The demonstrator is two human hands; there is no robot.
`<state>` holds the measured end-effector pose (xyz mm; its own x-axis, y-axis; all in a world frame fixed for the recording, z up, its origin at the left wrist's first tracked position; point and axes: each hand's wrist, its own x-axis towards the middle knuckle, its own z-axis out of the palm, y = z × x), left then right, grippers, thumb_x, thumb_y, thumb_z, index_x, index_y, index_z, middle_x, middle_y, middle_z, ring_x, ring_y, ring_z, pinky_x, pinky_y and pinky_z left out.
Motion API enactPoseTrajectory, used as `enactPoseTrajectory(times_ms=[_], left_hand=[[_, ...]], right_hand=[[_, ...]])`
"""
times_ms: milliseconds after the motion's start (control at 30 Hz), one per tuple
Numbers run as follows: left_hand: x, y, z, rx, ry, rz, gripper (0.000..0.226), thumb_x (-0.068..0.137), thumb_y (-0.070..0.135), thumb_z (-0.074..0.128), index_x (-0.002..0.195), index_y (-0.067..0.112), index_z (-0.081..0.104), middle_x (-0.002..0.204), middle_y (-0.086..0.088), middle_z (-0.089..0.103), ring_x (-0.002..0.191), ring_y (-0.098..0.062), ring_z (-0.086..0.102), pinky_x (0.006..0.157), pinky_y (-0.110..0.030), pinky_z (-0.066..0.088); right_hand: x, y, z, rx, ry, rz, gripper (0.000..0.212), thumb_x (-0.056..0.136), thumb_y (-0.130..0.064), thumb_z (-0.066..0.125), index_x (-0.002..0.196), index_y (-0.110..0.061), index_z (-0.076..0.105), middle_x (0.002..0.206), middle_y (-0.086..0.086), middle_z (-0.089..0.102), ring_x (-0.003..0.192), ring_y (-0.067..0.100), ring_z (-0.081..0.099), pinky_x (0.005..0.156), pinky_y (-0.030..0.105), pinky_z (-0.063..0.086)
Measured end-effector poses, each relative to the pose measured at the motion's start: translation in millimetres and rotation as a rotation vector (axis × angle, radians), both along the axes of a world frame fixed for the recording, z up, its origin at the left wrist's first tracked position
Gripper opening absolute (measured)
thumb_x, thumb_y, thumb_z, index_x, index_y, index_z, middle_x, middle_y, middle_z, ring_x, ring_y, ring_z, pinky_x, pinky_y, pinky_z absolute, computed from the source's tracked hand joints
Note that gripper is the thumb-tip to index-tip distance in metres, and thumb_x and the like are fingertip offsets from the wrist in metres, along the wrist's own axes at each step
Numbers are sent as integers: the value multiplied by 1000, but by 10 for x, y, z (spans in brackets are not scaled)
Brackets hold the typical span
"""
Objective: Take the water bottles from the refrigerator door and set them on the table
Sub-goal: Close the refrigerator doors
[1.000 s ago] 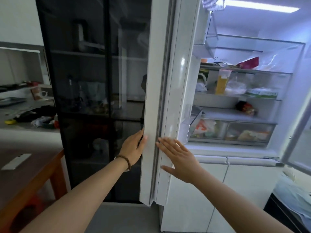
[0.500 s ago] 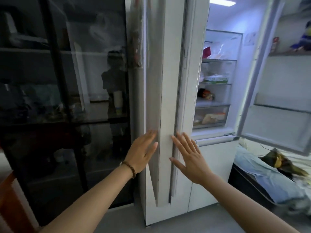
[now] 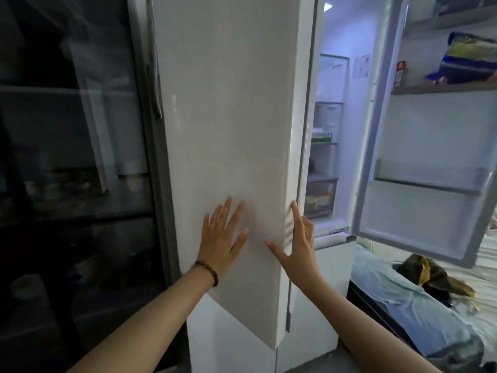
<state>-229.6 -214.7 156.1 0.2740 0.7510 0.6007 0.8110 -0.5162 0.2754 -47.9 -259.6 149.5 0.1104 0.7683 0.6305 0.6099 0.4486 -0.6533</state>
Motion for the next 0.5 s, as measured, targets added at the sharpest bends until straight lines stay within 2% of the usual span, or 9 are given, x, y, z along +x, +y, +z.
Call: enactPoseTrajectory(times_ms=[100,167,233,333,500], left_hand=[[320,337,39,7,12,76,64,80,67,-5,137,43,-21,150,8,-25,138,-10,-20,112,-35,-17],[494,563,61,26,12,125,61,84,64,1,137,44,-22,151,8,-25,138,-10,-20,112,-36,-17],[614,782,68,48,8,161,60,85,63,3,138,44,-21,152,8,-23,139,-10,-20,113,-36,-17],[727,1097,52,87,30,213,60,86,63,1,139,45,-20,154,5,-17,140,-11,-19,112,-37,-18],[871,1696,8,247,97,246,59,93,55,12,146,36,-2,156,-5,2,142,-27,1,113,-47,-6]], right_hand=[[335,399,77,11,61,32,99,77,-26,74,137,-51,0,123,-5,31,109,5,35,97,26,33],[520,636,106,17,98,59,98,76,-25,75,137,-50,2,121,-7,31,107,0,34,99,26,32],[680,890,126,-3,125,75,98,76,-25,75,137,-49,3,120,-4,34,109,4,37,103,30,34],[849,1249,124,-25,155,89,98,75,-26,76,140,-47,5,116,-2,34,109,19,48,104,40,40],[1029,1866,137,-29,190,103,98,73,-32,74,147,-37,9,125,-1,36,122,22,41,105,44,38]])
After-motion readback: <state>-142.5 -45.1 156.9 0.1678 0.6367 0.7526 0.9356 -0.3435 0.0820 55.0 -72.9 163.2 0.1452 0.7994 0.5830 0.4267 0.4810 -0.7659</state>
